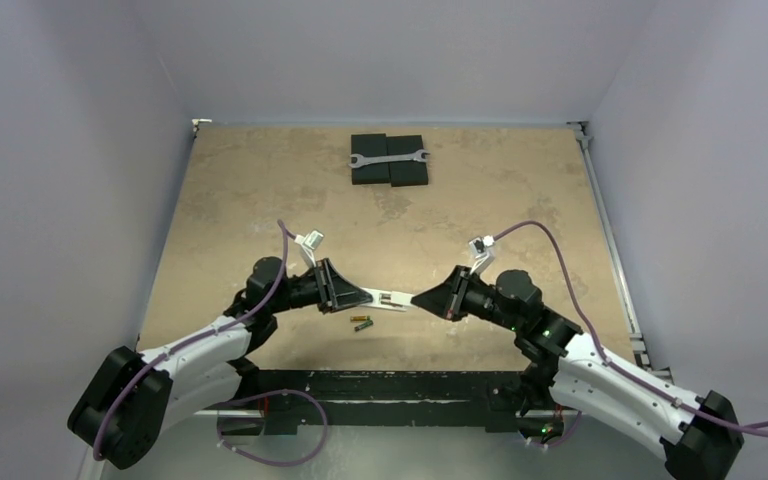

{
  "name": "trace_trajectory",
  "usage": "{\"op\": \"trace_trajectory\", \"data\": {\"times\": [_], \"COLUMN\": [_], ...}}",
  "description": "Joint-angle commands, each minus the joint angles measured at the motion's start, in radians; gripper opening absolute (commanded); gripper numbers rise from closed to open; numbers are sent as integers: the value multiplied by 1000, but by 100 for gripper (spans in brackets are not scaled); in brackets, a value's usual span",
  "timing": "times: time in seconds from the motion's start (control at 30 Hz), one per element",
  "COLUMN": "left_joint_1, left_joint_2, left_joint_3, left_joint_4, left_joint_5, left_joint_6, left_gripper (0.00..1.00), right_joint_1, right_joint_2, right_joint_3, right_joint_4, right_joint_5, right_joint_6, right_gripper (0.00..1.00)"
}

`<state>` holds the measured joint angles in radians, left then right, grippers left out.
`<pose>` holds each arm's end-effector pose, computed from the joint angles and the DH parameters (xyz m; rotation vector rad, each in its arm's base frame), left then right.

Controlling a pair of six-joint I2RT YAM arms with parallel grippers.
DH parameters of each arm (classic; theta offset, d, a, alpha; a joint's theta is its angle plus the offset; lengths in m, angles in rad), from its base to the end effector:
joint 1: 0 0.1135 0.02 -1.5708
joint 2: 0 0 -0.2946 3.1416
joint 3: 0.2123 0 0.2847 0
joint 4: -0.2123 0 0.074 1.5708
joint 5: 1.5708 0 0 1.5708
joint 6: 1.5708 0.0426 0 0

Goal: Load the batteries into the remote control

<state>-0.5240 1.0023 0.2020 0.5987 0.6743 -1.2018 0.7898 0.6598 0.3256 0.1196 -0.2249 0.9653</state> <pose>0.1628 -0.1248 0.1824 -0.1283 2.1293 -1.7394 0.1219 0.1364 0.2349 -0.0060 2.0312 1.3993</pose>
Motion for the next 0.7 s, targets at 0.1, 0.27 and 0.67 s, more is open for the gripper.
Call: {"op": "trace_trajectory", "data": {"times": [0.1, 0.27, 0.67], "left_joint_1": [1, 1, 1], "left_joint_2": [-14, -33, -80], "left_joint_3": [87, 135, 249], "left_joint_4": [-124, -243, -523], "left_joint_5": [-50, -87, -207], "left_joint_6": [123, 201, 369], "left_gripper": [0, 0, 0], "right_joint_1": [-3, -3, -4], "right_joint_2": [-22, 2, 194], "right_joint_3": [105, 142, 237], "right_joint_4": [-113, -181, -278], "right_joint_5": [71, 120, 264], "right_joint_6": [-53, -90, -208], "right_gripper": [0, 0, 0]}}
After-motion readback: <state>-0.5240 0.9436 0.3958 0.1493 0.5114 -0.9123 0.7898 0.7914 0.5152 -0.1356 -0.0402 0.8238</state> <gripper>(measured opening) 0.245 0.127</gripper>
